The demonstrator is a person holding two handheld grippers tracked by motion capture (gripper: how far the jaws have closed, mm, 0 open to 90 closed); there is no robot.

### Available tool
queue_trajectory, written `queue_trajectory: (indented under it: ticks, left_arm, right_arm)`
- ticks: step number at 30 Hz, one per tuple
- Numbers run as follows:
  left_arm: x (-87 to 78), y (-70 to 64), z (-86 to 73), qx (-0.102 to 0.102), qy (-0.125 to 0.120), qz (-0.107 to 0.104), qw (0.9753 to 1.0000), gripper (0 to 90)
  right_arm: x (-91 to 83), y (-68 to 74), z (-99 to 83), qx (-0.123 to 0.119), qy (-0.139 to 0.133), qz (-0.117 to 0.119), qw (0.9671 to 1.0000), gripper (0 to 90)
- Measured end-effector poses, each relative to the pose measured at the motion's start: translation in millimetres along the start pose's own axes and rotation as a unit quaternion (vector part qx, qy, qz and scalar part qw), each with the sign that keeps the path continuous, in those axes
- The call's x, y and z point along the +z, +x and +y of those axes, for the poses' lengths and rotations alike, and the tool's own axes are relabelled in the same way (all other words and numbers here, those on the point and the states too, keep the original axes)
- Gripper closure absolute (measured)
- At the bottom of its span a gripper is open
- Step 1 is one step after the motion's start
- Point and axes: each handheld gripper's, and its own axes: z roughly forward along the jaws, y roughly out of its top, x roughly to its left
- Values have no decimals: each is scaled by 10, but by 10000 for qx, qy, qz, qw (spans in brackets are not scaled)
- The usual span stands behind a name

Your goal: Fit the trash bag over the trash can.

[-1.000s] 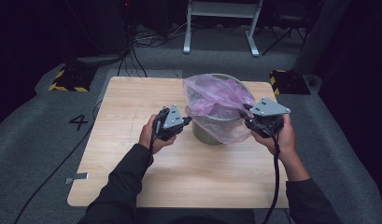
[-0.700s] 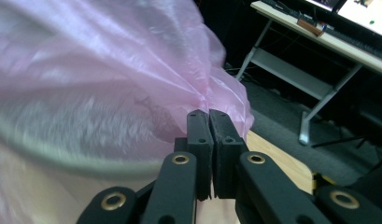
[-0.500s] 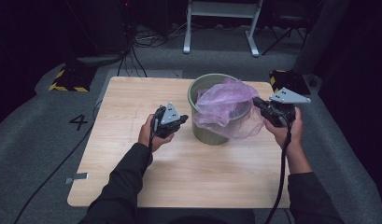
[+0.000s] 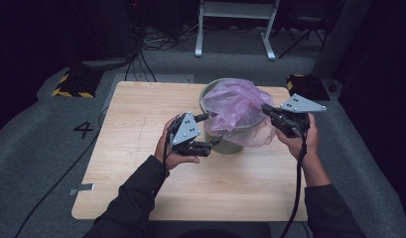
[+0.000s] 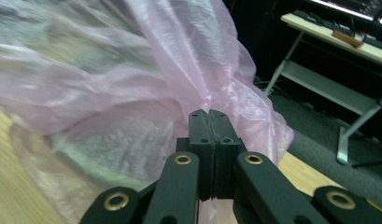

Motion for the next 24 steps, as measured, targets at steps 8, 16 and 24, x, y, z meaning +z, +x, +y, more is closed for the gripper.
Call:
queue_trajectory:
  ticks: [8, 16, 24]
  left_arm:
    - [355, -61, 245, -217, 324, 283, 9988, 252]
    - [508, 16, 169, 554, 734, 963, 9911, 758]
    - [274, 519, 31, 220, 844, 1239, 9885, 890]
  right_arm:
    - [-119, 146, 97, -224, -183, 228, 9993, 894]
    - [-181, 127, 52, -227, -213, 177, 9994, 894]
    - [-191, -110, -113, 143, -125, -111, 9998, 896]
